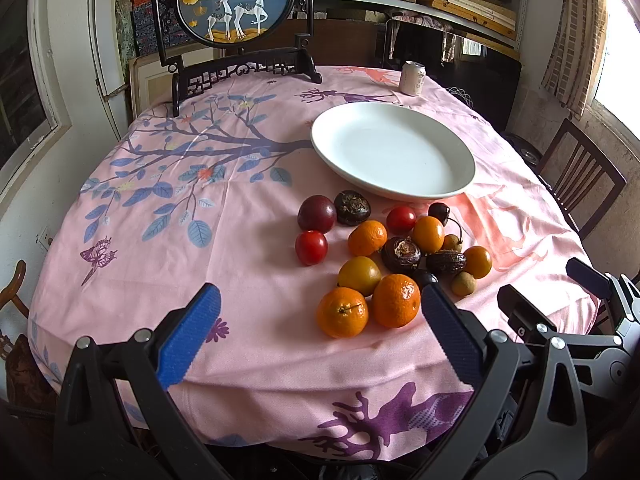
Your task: Organize fruits
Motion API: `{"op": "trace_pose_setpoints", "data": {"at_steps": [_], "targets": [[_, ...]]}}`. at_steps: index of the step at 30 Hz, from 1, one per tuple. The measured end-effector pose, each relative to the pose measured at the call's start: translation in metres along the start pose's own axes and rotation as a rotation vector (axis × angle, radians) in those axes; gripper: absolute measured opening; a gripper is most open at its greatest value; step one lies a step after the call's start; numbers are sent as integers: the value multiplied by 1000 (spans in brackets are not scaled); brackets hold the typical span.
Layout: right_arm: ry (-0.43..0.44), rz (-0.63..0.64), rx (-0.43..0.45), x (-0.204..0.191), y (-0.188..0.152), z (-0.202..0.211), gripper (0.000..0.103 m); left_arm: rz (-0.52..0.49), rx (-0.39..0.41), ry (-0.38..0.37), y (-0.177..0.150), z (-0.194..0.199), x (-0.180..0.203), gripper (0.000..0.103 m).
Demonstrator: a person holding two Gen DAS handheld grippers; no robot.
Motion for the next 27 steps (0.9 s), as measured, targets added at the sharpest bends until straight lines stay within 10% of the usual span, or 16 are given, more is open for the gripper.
{"op": "trace_pose_setpoints", "data": {"at_steps": [27], "targets": [[-3, 2, -2, -1, 0, 0, 102, 2, -1, 0, -1, -2, 0, 101]]}}
Point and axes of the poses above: each gripper's, at about its wrist camera, not at the fingertips, and z roughly against the way its jaws point, x to its right, y to its top, the point moved 8 cm from there along -z, roughly the way its jaws point, and after that the axes turned 14 degrees about -z, right-handed, at the moved point
